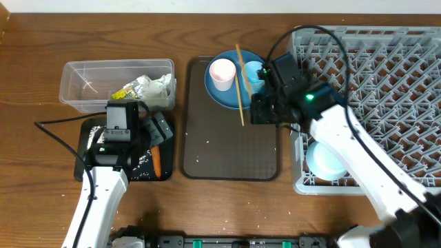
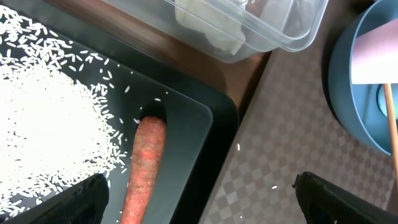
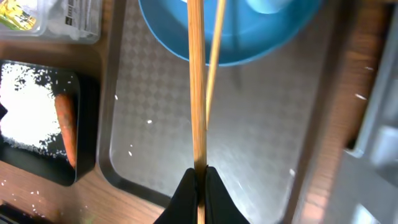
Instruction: Sort waste into correct bins and load items into the dishwasher rack
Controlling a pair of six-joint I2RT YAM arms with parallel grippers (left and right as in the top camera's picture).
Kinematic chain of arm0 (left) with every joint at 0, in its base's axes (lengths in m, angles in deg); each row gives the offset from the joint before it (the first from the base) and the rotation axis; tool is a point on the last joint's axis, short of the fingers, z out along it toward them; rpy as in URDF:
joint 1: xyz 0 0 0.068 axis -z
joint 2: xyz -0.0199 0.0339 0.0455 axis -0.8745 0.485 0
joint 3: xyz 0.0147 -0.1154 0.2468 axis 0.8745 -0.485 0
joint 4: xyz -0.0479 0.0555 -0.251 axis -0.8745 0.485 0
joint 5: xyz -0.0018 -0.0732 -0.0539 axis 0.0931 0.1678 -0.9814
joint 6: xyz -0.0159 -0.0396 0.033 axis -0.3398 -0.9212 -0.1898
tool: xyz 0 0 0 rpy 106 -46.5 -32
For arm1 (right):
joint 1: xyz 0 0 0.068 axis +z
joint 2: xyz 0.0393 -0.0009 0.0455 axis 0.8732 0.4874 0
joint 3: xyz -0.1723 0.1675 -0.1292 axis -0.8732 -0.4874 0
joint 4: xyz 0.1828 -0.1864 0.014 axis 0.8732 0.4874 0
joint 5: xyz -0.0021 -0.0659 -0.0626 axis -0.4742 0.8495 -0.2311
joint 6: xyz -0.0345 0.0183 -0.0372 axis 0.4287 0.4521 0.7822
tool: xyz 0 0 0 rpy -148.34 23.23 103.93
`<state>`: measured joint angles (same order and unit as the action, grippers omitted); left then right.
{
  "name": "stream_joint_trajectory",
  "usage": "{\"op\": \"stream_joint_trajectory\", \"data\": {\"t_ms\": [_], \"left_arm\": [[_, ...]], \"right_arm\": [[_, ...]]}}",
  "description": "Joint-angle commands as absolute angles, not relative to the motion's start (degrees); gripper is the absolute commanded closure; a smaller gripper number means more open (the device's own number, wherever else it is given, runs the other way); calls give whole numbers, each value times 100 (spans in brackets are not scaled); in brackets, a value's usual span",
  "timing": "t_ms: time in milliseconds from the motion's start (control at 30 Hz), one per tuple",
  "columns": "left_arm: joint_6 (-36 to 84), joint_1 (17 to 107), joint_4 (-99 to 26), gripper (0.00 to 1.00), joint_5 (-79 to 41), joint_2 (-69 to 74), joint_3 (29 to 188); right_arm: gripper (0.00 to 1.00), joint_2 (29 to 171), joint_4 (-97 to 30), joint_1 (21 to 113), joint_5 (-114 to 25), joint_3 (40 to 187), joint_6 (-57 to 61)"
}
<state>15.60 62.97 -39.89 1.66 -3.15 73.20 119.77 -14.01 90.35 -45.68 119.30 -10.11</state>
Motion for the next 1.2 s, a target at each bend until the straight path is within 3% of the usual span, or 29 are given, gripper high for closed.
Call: {"op": "stream_joint_trajectory", "data": {"t_ms": [0,400,1167], "left_arm": [[1634,6277,-3994,2,175,-296,7403],[1634,6277,-3994,2,175,-296,7403],[1634,6277,-3991,2,175,-296,7403]], "right_arm": [[99,11620,-1086,8882,-4039,11945,-921],[99,11398,301,8003,-3342,11941,-809],[99,11408,-289,7724,-2938,11333,-213]]}}
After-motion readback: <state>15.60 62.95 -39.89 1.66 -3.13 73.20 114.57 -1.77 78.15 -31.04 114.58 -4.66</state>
